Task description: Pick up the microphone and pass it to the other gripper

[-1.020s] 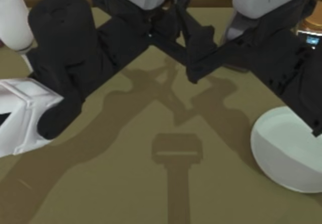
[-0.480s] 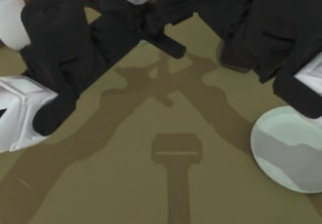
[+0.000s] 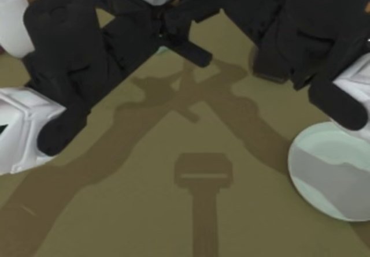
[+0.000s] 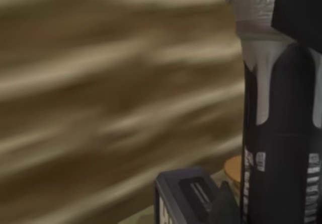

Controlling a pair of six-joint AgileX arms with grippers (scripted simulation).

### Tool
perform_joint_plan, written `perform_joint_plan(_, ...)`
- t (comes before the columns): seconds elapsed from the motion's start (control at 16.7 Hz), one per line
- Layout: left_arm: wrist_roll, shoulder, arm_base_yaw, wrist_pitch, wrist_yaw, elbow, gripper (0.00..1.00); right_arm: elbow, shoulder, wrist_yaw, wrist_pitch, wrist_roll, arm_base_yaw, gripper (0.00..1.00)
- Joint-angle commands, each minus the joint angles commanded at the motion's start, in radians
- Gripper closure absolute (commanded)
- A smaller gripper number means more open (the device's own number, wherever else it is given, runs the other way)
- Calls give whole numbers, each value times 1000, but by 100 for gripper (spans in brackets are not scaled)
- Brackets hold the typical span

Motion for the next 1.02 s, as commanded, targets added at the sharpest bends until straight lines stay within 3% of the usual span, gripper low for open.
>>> perform_joint_plan(0.66, 0, 0, 0, 0, 0, 0, 100, 0, 0, 0, 0, 0, 0, 98)
perform_joint_plan(1.02, 0, 0, 0, 0, 0, 0, 100, 0, 0, 0, 0, 0, 0, 100)
